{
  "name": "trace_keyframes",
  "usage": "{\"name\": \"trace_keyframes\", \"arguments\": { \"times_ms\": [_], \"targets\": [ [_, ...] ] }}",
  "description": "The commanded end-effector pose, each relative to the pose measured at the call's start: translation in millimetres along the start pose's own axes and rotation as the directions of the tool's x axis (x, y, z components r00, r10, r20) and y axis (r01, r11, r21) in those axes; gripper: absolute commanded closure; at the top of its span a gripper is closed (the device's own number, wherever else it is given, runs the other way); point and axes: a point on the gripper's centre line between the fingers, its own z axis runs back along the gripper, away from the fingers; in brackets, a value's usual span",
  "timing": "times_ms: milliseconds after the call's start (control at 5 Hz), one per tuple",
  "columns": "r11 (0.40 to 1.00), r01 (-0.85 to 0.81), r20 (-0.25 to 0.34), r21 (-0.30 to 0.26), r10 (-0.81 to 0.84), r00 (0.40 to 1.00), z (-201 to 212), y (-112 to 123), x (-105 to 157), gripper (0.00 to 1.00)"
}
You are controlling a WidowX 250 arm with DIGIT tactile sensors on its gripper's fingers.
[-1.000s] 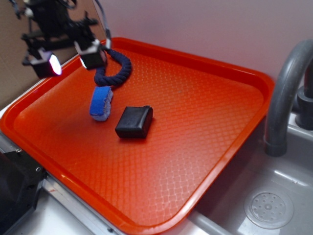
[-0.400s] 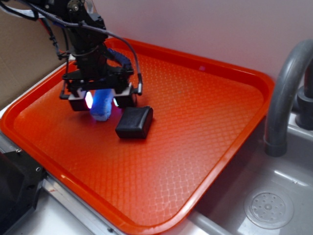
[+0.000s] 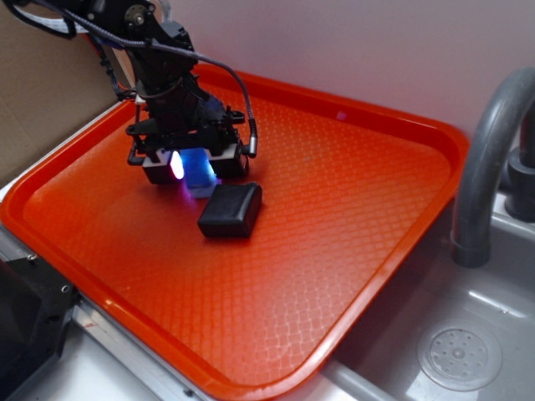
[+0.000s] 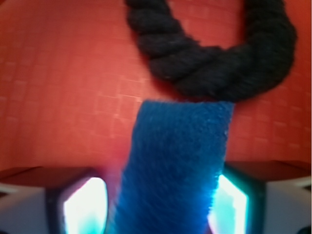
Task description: Grab the blue sponge.
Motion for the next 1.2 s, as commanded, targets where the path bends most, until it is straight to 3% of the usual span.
{"name": "trace_keyframes", "arguments": {
  "times_ms": [0, 200, 600, 800, 1000],
  "targets": [
    [0.998, 0.041, -0.027, 0.037, -0.040, 0.999, 13, 17, -12, 1.00],
    [0.981, 0.187, -0.068, 0.043, -0.184, 0.981, 64, 13, -11, 1.00],
    [0.896, 0.438, 0.041, -0.071, -0.436, 0.899, 153, 20, -47, 1.00],
    [0.867, 0.476, 0.088, -0.147, -0.468, 0.879, 183, 26, -67, 1.00],
    [0.887, 0.414, 0.014, -0.206, -0.421, 0.907, 194, 31, -61, 1.00]
  ]
}}
